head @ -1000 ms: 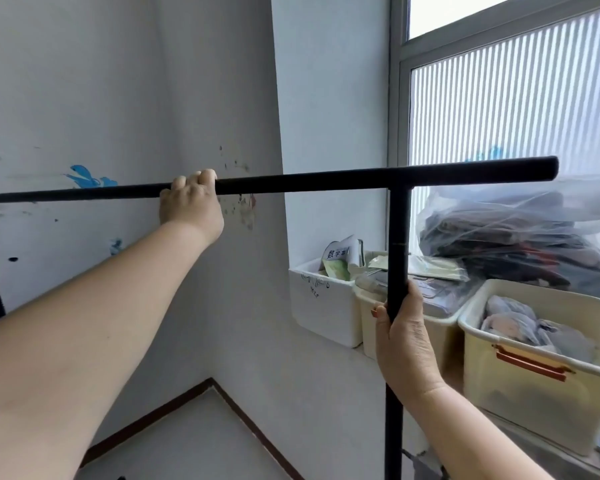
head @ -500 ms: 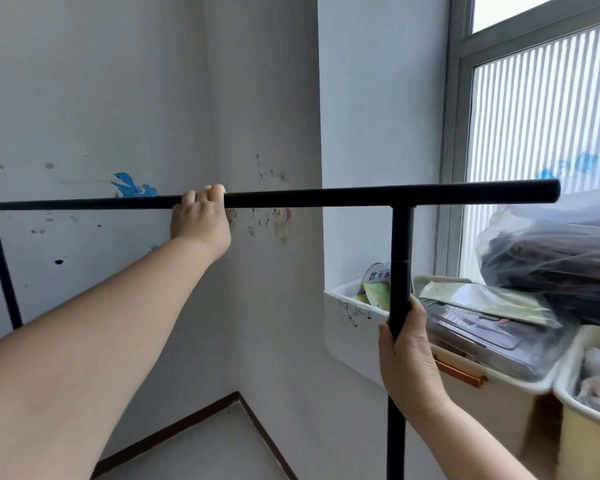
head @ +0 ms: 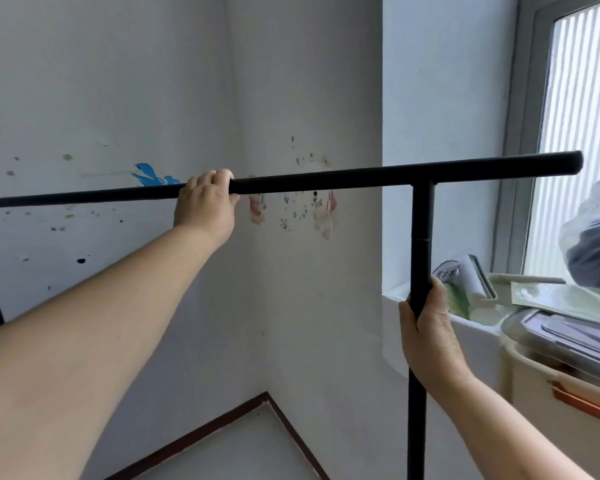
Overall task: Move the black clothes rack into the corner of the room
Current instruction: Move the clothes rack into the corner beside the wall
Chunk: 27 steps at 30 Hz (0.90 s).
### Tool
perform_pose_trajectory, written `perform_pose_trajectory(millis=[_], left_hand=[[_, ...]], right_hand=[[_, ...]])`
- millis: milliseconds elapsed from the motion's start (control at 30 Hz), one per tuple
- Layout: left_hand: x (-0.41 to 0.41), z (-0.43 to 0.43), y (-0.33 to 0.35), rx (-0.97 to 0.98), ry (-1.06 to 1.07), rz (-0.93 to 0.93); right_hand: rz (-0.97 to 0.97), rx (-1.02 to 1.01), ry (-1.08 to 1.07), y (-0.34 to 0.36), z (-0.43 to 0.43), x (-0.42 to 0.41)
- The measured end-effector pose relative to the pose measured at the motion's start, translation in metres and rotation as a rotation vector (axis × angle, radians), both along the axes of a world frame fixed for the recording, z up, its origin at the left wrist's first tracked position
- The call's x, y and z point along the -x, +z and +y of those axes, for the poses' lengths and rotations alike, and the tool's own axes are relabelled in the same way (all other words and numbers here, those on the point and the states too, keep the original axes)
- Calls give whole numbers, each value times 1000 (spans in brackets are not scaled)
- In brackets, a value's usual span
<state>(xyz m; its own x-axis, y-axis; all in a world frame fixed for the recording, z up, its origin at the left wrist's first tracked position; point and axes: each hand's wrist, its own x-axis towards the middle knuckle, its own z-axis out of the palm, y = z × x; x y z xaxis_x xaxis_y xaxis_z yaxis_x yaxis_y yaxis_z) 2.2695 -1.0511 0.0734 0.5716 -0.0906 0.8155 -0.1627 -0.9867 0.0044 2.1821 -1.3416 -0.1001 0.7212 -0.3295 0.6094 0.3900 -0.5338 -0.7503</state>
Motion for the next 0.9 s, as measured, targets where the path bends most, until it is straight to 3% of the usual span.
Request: perform_pose_trajectory(millis=[633, 900], left_hand=[[-110, 62, 7, 22, 153, 41], [-164, 52, 11, 25, 157, 57]], right_hand=[[28, 7, 54, -7, 51, -159], [63, -25, 52, 0, 34, -221]])
